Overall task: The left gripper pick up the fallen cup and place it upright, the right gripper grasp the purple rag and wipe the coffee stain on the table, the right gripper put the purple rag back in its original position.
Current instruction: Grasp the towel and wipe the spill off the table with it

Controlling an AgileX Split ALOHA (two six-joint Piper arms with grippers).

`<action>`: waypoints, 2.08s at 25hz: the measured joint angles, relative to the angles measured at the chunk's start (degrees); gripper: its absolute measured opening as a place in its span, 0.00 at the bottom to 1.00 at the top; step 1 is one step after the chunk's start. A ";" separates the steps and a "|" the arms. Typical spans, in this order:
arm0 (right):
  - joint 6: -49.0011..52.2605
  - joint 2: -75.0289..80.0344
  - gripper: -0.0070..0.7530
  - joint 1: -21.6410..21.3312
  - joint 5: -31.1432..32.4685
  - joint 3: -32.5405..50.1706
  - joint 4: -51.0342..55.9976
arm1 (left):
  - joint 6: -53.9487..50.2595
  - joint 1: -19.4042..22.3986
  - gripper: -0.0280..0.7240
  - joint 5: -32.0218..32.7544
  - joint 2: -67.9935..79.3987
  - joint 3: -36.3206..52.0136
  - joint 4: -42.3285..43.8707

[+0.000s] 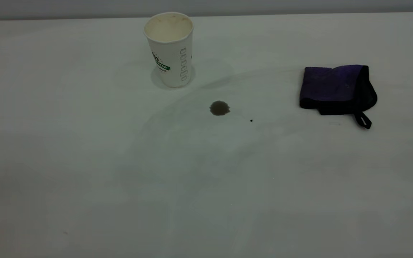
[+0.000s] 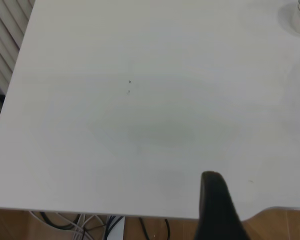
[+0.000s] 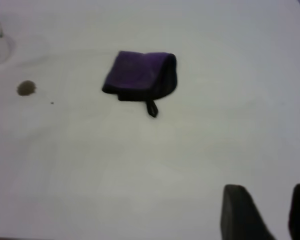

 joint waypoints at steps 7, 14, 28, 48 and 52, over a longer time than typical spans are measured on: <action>-1.88 29.69 0.88 0.00 -13.35 -9.38 -3.53 | 0.00 0.00 0.71 0.00 0.00 0.00 0.00; -5.72 58.74 0.97 0.00 -21.59 -15.44 1.14 | 0.00 0.00 0.71 0.00 -0.02 0.00 0.00; -18.32 106.17 0.97 4.60 -35.16 -32.74 9.74 | 0.00 0.00 0.71 0.00 -0.08 0.00 0.02; -18.37 137.92 0.88 5.72 -34.91 -60.87 12.88 | 0.00 0.00 0.71 0.00 -0.08 0.00 0.02; -18.21 138.96 0.74 5.72 -34.89 -61.58 12.45 | 0.00 0.00 0.71 0.00 -0.08 0.00 0.02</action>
